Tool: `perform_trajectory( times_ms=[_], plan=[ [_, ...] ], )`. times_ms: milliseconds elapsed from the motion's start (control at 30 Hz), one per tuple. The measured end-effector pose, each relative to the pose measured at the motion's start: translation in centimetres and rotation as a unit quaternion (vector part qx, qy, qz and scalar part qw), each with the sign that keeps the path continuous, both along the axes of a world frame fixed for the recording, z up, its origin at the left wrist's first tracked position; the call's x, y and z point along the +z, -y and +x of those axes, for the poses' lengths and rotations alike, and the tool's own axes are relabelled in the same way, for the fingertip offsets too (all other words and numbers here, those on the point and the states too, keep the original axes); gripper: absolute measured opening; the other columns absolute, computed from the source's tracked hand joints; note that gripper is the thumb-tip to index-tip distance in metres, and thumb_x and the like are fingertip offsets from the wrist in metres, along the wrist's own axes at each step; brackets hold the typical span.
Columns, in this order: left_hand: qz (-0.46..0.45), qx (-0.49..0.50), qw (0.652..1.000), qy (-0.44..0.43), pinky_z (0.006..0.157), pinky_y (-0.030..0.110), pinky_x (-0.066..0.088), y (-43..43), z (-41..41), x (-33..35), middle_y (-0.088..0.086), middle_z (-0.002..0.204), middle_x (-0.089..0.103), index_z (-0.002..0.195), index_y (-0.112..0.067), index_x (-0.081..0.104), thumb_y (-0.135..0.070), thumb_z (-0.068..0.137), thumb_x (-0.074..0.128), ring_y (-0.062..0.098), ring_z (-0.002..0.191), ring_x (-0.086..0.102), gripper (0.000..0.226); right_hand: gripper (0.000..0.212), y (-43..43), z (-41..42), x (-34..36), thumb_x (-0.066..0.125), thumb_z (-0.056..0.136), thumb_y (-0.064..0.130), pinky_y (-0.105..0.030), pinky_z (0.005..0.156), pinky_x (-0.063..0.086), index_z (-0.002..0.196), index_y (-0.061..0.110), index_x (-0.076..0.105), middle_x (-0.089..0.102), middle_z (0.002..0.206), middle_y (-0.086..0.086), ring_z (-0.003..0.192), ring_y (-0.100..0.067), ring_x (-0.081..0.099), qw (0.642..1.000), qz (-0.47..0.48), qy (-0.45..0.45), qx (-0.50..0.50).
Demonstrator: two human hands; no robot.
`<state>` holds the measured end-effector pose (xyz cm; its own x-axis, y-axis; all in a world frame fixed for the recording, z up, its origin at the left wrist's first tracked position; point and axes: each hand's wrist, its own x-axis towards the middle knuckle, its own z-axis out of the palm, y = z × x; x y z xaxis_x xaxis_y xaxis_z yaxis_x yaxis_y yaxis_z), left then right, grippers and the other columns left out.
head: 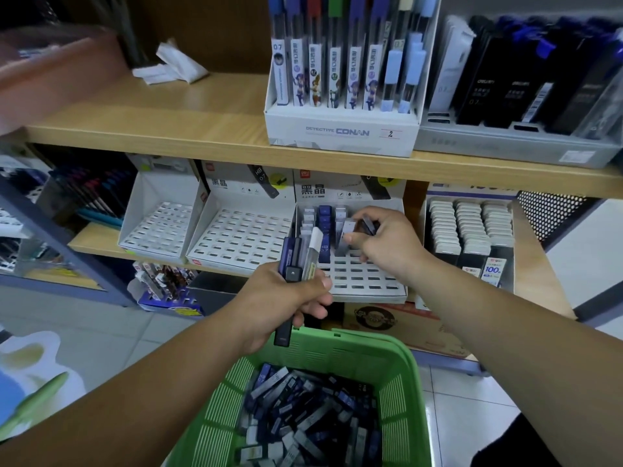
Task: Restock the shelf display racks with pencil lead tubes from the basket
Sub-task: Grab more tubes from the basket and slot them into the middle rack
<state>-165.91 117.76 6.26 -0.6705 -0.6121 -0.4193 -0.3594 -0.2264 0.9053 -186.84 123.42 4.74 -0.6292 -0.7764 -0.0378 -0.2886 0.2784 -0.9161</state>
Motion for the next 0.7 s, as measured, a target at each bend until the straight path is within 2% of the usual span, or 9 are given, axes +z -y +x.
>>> perform_trajectory(
  times_ms=[67,167,267,333,400,500,533,600,700],
  plan=[
    [-0.007,0.004,1.0,-0.002,0.054,0.027,0.046,0.3,0.0,-0.2,0.014,0.093,0.079,0.118,-0.002,0.067,-0.026,0.091,0.078,0.022,0.076,0.072,0.037,0.023,0.2,-0.2,-0.2,0.078,0.09,0.01,-0.022,0.051,0.052,0.1,0.027,0.067,0.064,0.087,0.002,0.05,-0.006,0.062,0.999,0.008,-0.038,0.006],
    [-0.013,-0.001,1.0,-0.003,0.054,0.028,0.046,0.5,0.0,-0.3,0.013,0.095,0.079,0.119,-0.004,0.066,-0.028,0.091,0.078,0.021,0.075,0.071,0.038,0.021,0.5,0.1,-0.8,0.08,0.088,0.014,-0.034,0.068,0.059,0.094,0.03,0.068,0.067,0.088,0.003,0.07,-0.02,0.067,0.994,0.05,-0.098,0.017],
    [-0.009,0.001,1.0,-0.005,0.054,0.028,0.047,0.7,0.1,-0.4,0.013,0.096,0.08,0.119,-0.003,0.066,-0.026,0.091,0.079,0.021,0.075,0.07,0.039,0.011,0.6,0.5,-1.1,0.076,0.091,0.011,-0.027,0.049,0.055,0.096,0.011,0.066,0.067,0.084,-0.007,0.057,-0.019,0.064,0.996,0.057,-0.062,0.002],
    [-0.012,0.005,1.0,-0.002,0.055,0.028,0.047,1.0,0.3,-0.4,0.013,0.095,0.08,0.117,-0.003,0.067,-0.025,0.09,0.08,0.02,0.073,0.068,0.037,0.021,0.6,0.4,-1.1,0.078,0.09,0.011,-0.022,0.041,0.047,0.099,0.0,0.063,0.063,0.077,-0.005,0.045,-0.01,0.058,0.998,0.057,-0.036,-0.02],
    [-0.014,0.005,1.0,-0.001,0.053,0.028,0.046,1.1,0.3,-0.3,0.012,0.092,0.079,0.115,-0.004,0.069,-0.026,0.089,0.081,0.018,0.066,0.063,0.036,0.024,0.3,0.4,-0.5,0.081,0.088,0.013,-0.023,0.041,0.047,0.101,0.001,0.065,0.063,0.077,0.0,0.047,-0.006,0.055,0.998,0.043,-0.026,-0.032],
    [-0.014,-0.002,1.0,-0.007,0.052,0.027,0.045,0.9,0.3,-0.2,0.005,0.079,0.073,0.112,-0.008,0.07,-0.029,0.084,0.086,0.015,0.061,0.055,0.038,0.017,-0.3,1.1,1.2,0.081,0.088,0.022,-0.023,0.043,0.049,0.096,0.013,0.069,0.064,0.081,0.001,0.058,-0.01,0.056,0.999,0.021,-0.022,-0.042],
    [-0.015,-0.008,1.0,-0.006,0.052,0.027,0.045,0.9,0.2,-0.1,0.003,0.074,0.069,0.112,-0.01,0.07,-0.029,0.082,0.087,0.015,0.061,0.053,0.039,0.017,-0.5,1.5,1.9,0.081,0.089,0.026,-0.024,0.041,0.045,0.097,0.015,0.069,0.066,0.081,-0.002,0.053,-0.009,0.055,0.999,0.011,0.016,-0.038],
    [-0.017,-0.018,1.0,-0.004,0.051,0.026,0.043,0.7,0.0,0.1,-0.002,0.067,0.061,0.111,-0.013,0.068,-0.027,0.081,0.089,0.014,0.06,0.05,0.04,0.029,-1.1,2.2,3.2,0.078,0.09,0.04,-0.025,0.042,0.036,0.103,0.015,0.07,0.067,0.079,-0.009,0.045,-0.012,0.048,0.986,0.005,0.164,-0.001],
    [-0.017,-0.014,1.0,-0.015,0.048,0.027,0.041,0.6,-0.3,0.1,-0.004,0.061,0.055,0.11,-0.012,0.066,-0.025,0.083,0.087,0.014,0.056,0.048,0.037,0.05,-2.1,2.9,4.7,0.063,0.095,0.059,-0.028,0.048,0.032,0.111,0.012,0.066,0.06,0.075,-0.009,0.05,-0.017,0.042,0.927,0.021,0.367,0.07]
  ],
)
